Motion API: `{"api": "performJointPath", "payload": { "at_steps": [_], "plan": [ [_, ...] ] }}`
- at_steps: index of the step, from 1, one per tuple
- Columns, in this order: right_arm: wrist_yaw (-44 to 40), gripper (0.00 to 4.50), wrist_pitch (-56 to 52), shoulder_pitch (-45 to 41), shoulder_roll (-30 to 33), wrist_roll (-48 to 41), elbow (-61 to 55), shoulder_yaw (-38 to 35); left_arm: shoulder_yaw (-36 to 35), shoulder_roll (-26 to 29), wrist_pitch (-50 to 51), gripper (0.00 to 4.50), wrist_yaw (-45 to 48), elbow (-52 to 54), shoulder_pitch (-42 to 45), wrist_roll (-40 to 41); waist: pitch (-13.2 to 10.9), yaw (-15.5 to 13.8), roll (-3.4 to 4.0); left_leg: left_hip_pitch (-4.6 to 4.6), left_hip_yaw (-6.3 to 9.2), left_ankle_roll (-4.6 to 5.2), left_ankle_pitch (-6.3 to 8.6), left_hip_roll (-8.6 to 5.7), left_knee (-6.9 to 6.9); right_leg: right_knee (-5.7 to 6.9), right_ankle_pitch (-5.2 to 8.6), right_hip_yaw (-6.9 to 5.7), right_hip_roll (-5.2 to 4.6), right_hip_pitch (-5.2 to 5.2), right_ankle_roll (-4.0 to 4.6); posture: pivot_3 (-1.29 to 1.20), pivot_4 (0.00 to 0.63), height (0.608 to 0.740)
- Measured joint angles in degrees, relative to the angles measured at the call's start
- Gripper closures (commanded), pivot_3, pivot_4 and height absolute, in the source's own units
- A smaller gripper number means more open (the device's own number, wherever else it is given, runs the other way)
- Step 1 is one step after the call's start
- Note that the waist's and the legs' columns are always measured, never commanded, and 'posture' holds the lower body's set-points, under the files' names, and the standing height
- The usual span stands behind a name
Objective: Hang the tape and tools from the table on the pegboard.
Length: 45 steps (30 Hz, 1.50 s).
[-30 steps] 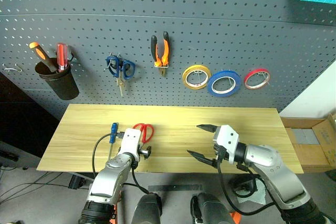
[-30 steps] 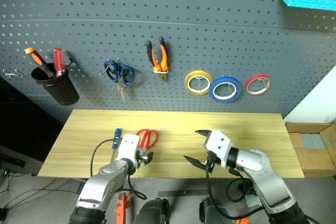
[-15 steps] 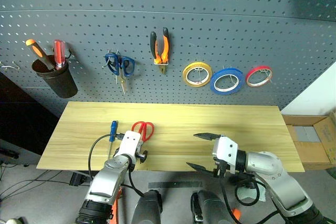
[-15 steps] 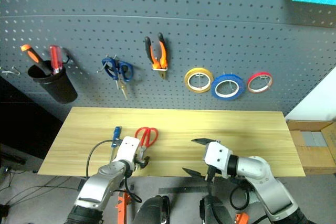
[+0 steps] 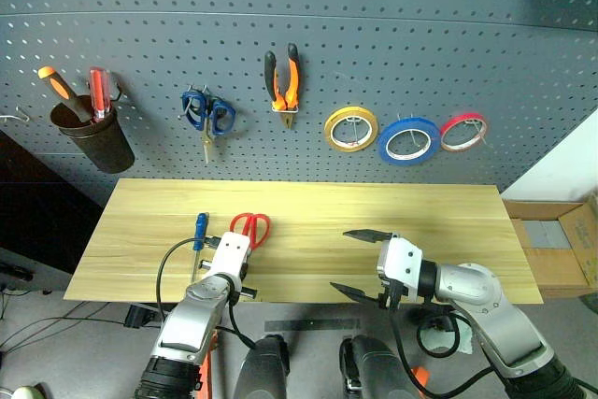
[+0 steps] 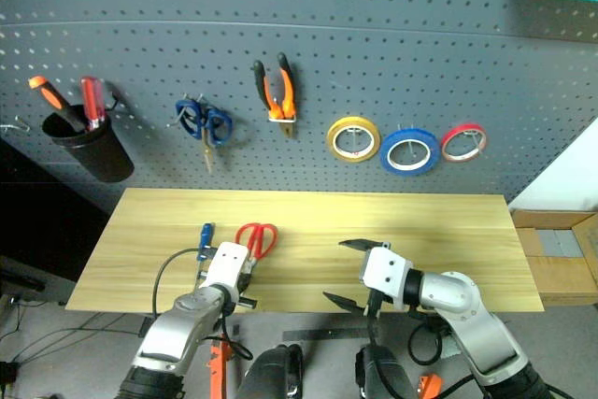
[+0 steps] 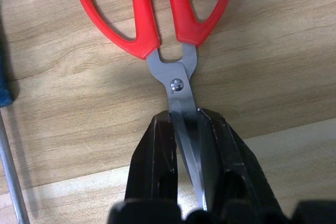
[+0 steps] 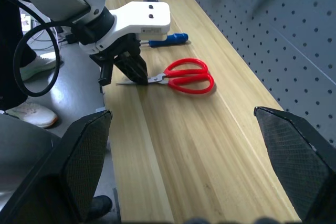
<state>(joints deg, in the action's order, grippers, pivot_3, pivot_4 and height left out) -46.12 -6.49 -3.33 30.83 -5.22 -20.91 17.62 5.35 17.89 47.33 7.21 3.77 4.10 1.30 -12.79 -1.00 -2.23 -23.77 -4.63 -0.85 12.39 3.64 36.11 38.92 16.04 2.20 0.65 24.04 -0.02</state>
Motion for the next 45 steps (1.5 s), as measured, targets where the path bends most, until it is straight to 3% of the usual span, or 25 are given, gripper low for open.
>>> {"api": "performJointPath", "payload": {
  "at_steps": [8, 18, 23, 30, 33, 43, 45],
  "plan": [
    [0.0, 0.0, 2.29, 0.02, -0.02, 0.0, 0.97, -0.01, -1.46, -0.68, -2.45, 4.22, 0.34, 0.39, -1.61, 0.45, -0.02, 0.06, 0.0, -0.01, -0.01, -0.01, 0.0, 0.0, -0.01, -0.01, 0.0, 0.0, 0.0, 0.01, 0.0, 0.04, 0.234, 0.74],
    [4.91, 0.0, -0.31, 0.55, -6.19, -7.21, 0.94, -7.07, -6.0, -5.7, -24.2, 4.22, 0.13, 3.07, -10.72, 1.76, 0.22, 0.06, -0.18, -0.11, -0.03, -0.02, 0.0, -0.03, -0.01, -0.05, -0.01, -0.03, -0.08, 0.02, -0.02, 0.06, 0.166, 0.74],
    [4.79, 0.0, -0.63, -0.36, -6.3, -9.04, 1.38, -7.65, -6.15, -7.01, -26.76, 4.22, -1.69, 3.53, -13.6, 0.87, 0.75, 0.03, -0.36, -0.1, -0.02, -0.02, 0.0, -0.04, 0.01, -0.03, -0.01, -0.07, -0.06, 0.03, -0.02, 0.09, 0.149, 0.74],
    [3.37, 0.0, -3.97, -3.69, -6.01, -9.53, 2.95, -7.27, -6.13, -6.91, -27.38, 4.22, -0.09, 3.52, -11.31, 1.33, 1.51, -0.12, -0.54, -0.09, -0.04, -0.01, 0.0, -0.04, 0.03, -0.01, -0.03, -0.06, -0.05, 0.02, -0.05, 0.09, 0.153, 0.74],
    [3.28, 0.0, -5.49, -4.75, -5.79, -9.51, 3.76, -7.27, -6.13, -5.46, -26.46, 3.62, 1.08, 2.76, -8.34, 1.3, 1.55, -0.18, -0.55, -0.08, -0.04, -0.01, -0.01, -0.04, 0.04, 0.01, -0.03, -0.06, -0.03, 0.02, -0.04, 0.08, 0.157, 0.74],
    [1.02, 0.0, -5.52, -4.97, -5.36, -8.63, 4.4, -5.03, -5.64, -1.08, -16.81, 0.11, 3.25, -1.71, -1.24, -0.25, 1.55, -0.13, -0.55, -0.08, -0.04, -0.01, 0.0, -0.03, 0.05, 0.07, -0.07, -0.05, -0.02, 0.03, -0.03, 0.07, 0.181, 0.74],
    [0.93, 0.0, -5.54, -4.94, -5.06, -8.2, 4.37, -4.92, -5.55, -0.43, -14.78, 0.03, 3.87, -1.7, -0.91, -0.25, 1.55, -0.1, -0.55, -0.06, -0.05, -0.01, 0.0, -0.03, 0.06, 0.08, -0.07, -0.04, -0.02, 0.02, -0.02, 0.06, 0.185, 0.74]
  ]
}}
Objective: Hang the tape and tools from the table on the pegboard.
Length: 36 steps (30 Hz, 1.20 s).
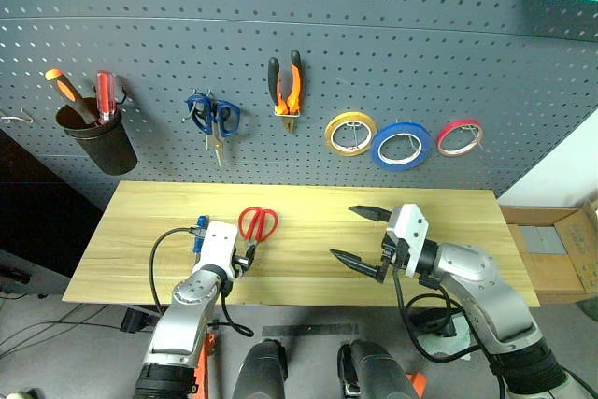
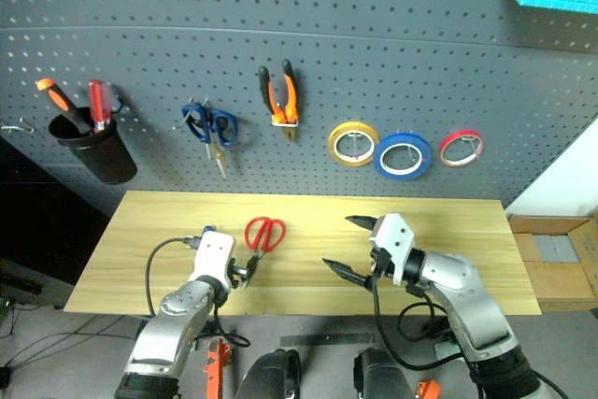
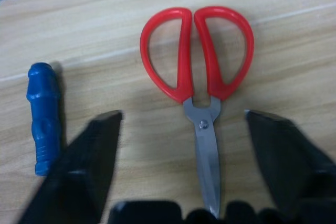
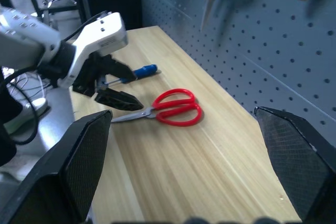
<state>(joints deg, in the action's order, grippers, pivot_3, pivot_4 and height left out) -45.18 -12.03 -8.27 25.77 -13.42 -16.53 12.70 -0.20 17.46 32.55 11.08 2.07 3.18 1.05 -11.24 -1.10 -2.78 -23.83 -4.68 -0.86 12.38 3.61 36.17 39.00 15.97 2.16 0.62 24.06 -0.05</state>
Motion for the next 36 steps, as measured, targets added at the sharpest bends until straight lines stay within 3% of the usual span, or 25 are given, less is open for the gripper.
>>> {"api": "performJointPath", "payload": {
  "at_steps": [9, 22, 36],
  "plan": [
    [-3.84, 0.0, -4.54, -1.12, 1.31, -0.55, -0.49, 3.8, 2.77, 1.59, 9.74, 0.03, 4.64, -1.9, 5.06, 0.29, -0.02, -0.1, -0.01, -0.01, 0.03, 0.0, 0.0, -0.01, 0.08, 0.02, -0.12, -0.03, 0.01, -0.02, 0.21, 0.08, 0.214, 0.74],
    [-5.84, 0.0, -2.26, -2.88, 1.0, 3.0, 3.41, 6.52, 5.87, 3.79, 14.2, 0.03, 7.21, -3.52, 6.9, -0.12, -0.18, -0.09, 0.03, -0.01, 0.06, 0.01, 0.0, 0.01, 0.07, 0.01, -0.13, -0.03, 0.01, -0.02, 0.23, 0.07, 0.24, 0.74],
    [-4.56, 0.0, -1.7, -2.65, 0.05, 3.29, 4.6, 6.52, 5.86, 3.67, 11.6, 0.03, 6.57, -12.39, 12.61, -0.89, -0.45, -0.16, 0.23, 0.02, 0.06, 0.02, 0.0, 0.0, 0.08, 0.01, 0.0, -0.02, 0.01, -0.04, -0.01, 0.07, 0.268, 0.74]
  ]
}}
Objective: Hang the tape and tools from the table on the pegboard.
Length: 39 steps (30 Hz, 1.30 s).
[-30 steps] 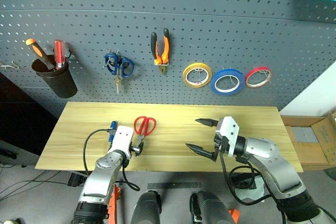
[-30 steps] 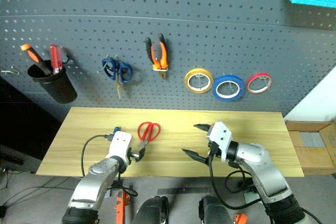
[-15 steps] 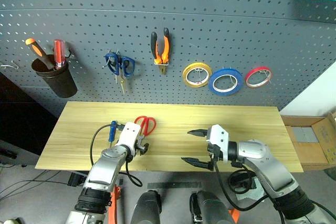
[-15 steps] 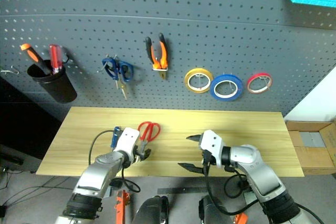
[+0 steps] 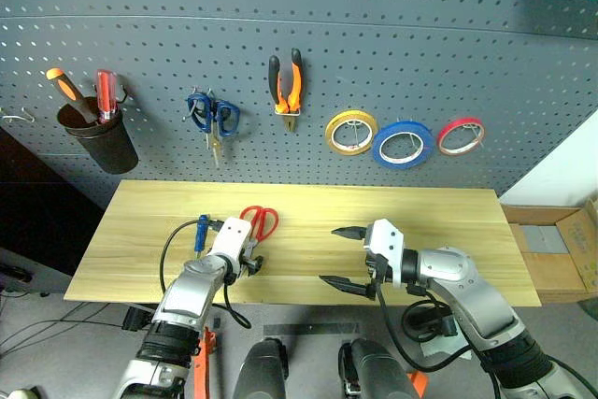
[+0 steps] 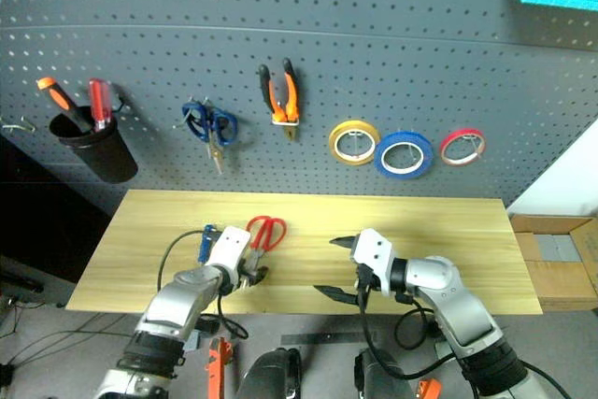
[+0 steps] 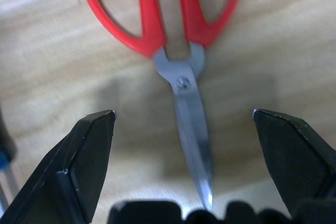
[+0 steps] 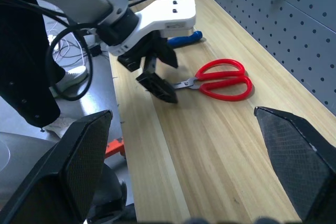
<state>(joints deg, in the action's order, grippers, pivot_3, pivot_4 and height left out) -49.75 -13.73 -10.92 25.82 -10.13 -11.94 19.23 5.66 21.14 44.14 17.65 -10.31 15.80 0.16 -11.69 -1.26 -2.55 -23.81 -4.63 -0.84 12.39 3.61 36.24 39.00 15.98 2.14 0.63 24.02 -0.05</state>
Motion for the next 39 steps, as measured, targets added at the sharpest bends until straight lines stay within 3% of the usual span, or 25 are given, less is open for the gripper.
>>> {"api": "performJointPath", "payload": {
  "at_steps": [9, 10, 12, 21, 26, 28, 29, 39],
  "plan": [
    [0.15, 0.0, 0.01, 0.02, -0.26, -0.01, 0.0, 0.0, 0.63, -0.11, -2.69, 0.03, 0.73, -4.6, 3.11, -0.26, -0.23, 0.01, 0.16, 0.0, 0.0, 0.0, 0.0, 0.0, 0.0, 0.0, 0.01, 0.01, 0.0, 0.0, -0.02, 0.07, 0.276, 0.74],
    [0.19, 0.0, 0.01, -0.12, -0.42, -0.01, 0.01, 0.0, 0.63, -0.18, -2.98, 0.2, 0.76, -4.92, 3.29, -0.26, -0.26, 0.01, 0.17, 0.01, -0.01, 0.0, 0.0, 0.0, 0.0, 0.0, 0.01, 0.01, 0.0, -0.01, -0.02, 0.07, 0.276, 0.74],
    [0.21, 0.0, 0.01, -0.51, -0.63, -0.01, 0.01, -0.01, 0.64, -0.34, -3.2, 0.56, 0.84, -5.05, 3.39, -0.23, -0.36, 0.01, 0.18, 0.01, -0.01, 0.0, 0.0, 0.0, 0.0, 0.0, 0.01, 0.01, 0.0, 0.0, -0.03, 0.07, 0.276, 0.74],
    [0.2, 0.0, 0.11, -1.03, -0.58, 0.0, 1.04, -0.1, 0.56, -1.1, -3.29, 3.51, 0.89, -4.81, 3.38, -0.16, -0.73, 0.08, 0.19, 0.01, -0.01, 0.0, 0.0, 0.01, -0.01, -0.01, 0.02, 0.01, 0.0, 0.0, -0.04, 0.07, 0.275, 0.74],
    [0.18, 0.0, 0.51, -1.54, -0.58, 0.0, 1.28, -0.16, 0.18, -1.12, -3.12, 3.6, 0.56, -4.26, 3.03, -0.15, -0.88, 0.08, 0.21, 0.01, -0.01, 0.0, 0.0, 0.01, -0.02, -0.01, 0.02, 0.01, -0.01, 0.0, -0.04, 0.07, 0.272, 0.74],
    [0.18, 0.0, 0.56, -1.63, -0.59, 0.0, 1.8, -0.16, 0.13, -1.17, -3.07, 4.2, 0.43, -3.86, 2.69, -0.16, -0.89, 0.08, 0.21, 0.01, -0.01, 0.0, 0.0, 0.02, -0.03, -0.02, 0.02, 0.01, -0.01, 0.0, -0.04, 0.07, 0.267, 0.74],
    [0.18, 0.0, 0.56, -1.63, -0.59, 0.0, 2.04, -0.16, 0.05, -1.18, -3.08, 4.28, 0.33, -3.6, 2.47, -0.16, -0.89, 0.09, 0.22, 0.01, -0.02, 0.0, 0.0, 0.02, -0.03, -0.02, 0.02, 0.02, -0.01, 0.0, -0.04, 0.07, 0.264, 0.74],
    [-0.24, 0.0, 2.15, -3.63, -0.57, 0.01, 3.6, -0.37, -2.48, -3.42, -1.79, 4.28, -1.91, 2.08, -2.3, 0.81, -0.9, 0.1, 0.21, -0.01, -0.02, -0.01, 0.0, 0.01, -0.07, -0.03, 0.02, 0.01, -0.02, 0.02, -0.04, 0.08, 0.225, 0.74]
  ]
}}
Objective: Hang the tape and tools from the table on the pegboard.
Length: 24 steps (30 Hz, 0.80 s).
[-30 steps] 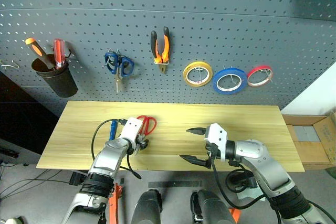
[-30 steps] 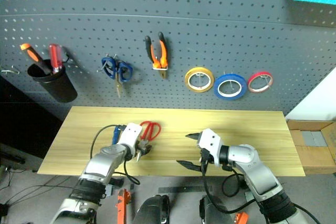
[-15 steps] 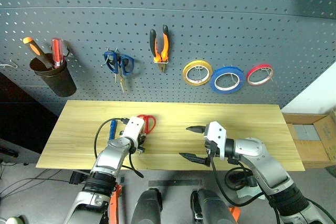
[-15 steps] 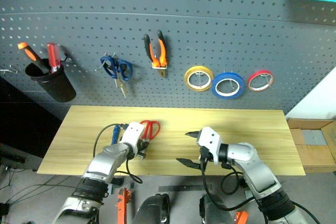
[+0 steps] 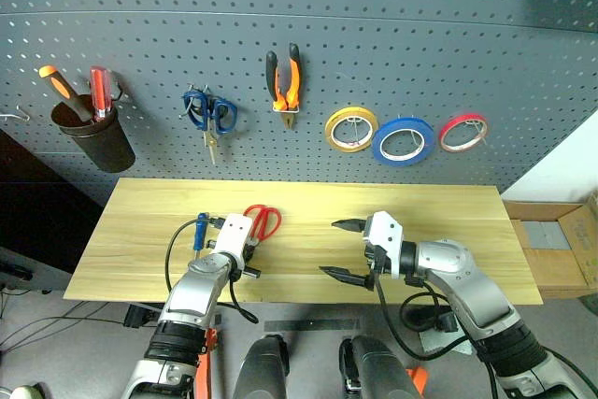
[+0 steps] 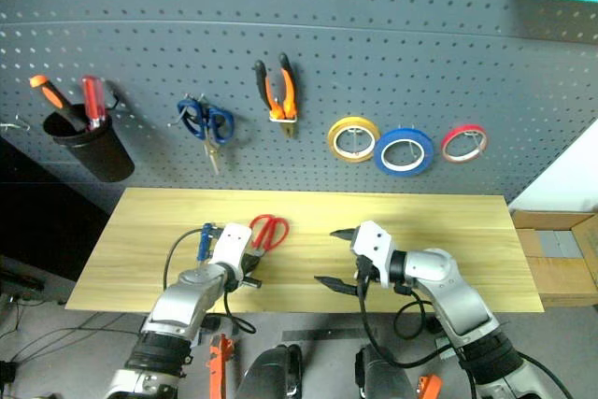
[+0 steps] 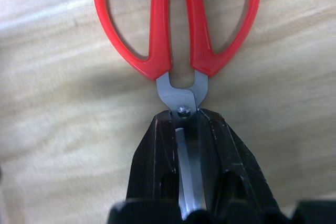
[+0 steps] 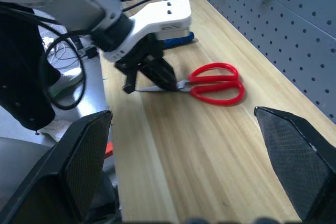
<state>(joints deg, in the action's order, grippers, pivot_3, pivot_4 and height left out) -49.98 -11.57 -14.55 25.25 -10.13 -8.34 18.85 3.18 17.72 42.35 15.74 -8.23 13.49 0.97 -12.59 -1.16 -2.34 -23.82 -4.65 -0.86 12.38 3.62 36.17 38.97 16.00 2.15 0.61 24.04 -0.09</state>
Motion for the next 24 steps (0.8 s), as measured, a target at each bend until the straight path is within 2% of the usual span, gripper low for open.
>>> {"api": "performJointPath", "payload": {
  "at_steps": [8, 15, 21, 24],
  "plan": [
    [-0.13, 0.0, 1.31, -0.55, 0.1, 0.1, 1.72, -0.16, -1.63, -0.87, 1.67, 4.28, -2.1, 5.19, -3.95, 0.42, 0.02, 0.06, -0.01, -0.04, 0.0, -0.01, 0.0, 0.0, -0.01, 0.0, -0.01, -0.01, 0.0, 0.03, 0.0, 0.07, 0.186, 0.74],
    [-0.56, 0.0, 2.48, -0.73, 0.76, 0.46, 1.9, -0.45, -4.57, -4.02, -1.38, 4.28, -3.24, 16.55, -11.39, 2.75, 0.28, 0.11, -0.21, -0.05, -0.01, -0.02, 0.0, -0.01, -0.01, 0.0, -0.03, -0.01, -0.03, 0.03, 0.01, 0.07, 0.158, 0.74],
    [-1.06, 0.0, 2.43, -0.5, 1.0, -0.2, 1.6, -2.11, -4.87, -3.57, -16.75, 4.28, -2.63, 24.26, -22.82, 2.48, 1.21, 0.37, -0.38, -0.06, -0.02, -0.02, 0.0, -0.02, -0.03, -0.03, -0.17, -0.01, -0.04, 0.04, 0.26, 0.08, 0.117, 0.74],
    [-1.13, 0.0, 2.48, -0.54, 0.54, -0.28, 1.6, -2.39, -5.06, -4.85, -25.09, 4.28, -2.76, 24.6, -25.27, 2.43, 2.04, 0.25, -0.49, -0.05, -0.04, -0.02, 0.0, -0.03, 0.0, -0.04, -0.17, -0.01, -0.04, 0.03, 0.26, 0.08, 0.089, 0.74]
  ]
}}
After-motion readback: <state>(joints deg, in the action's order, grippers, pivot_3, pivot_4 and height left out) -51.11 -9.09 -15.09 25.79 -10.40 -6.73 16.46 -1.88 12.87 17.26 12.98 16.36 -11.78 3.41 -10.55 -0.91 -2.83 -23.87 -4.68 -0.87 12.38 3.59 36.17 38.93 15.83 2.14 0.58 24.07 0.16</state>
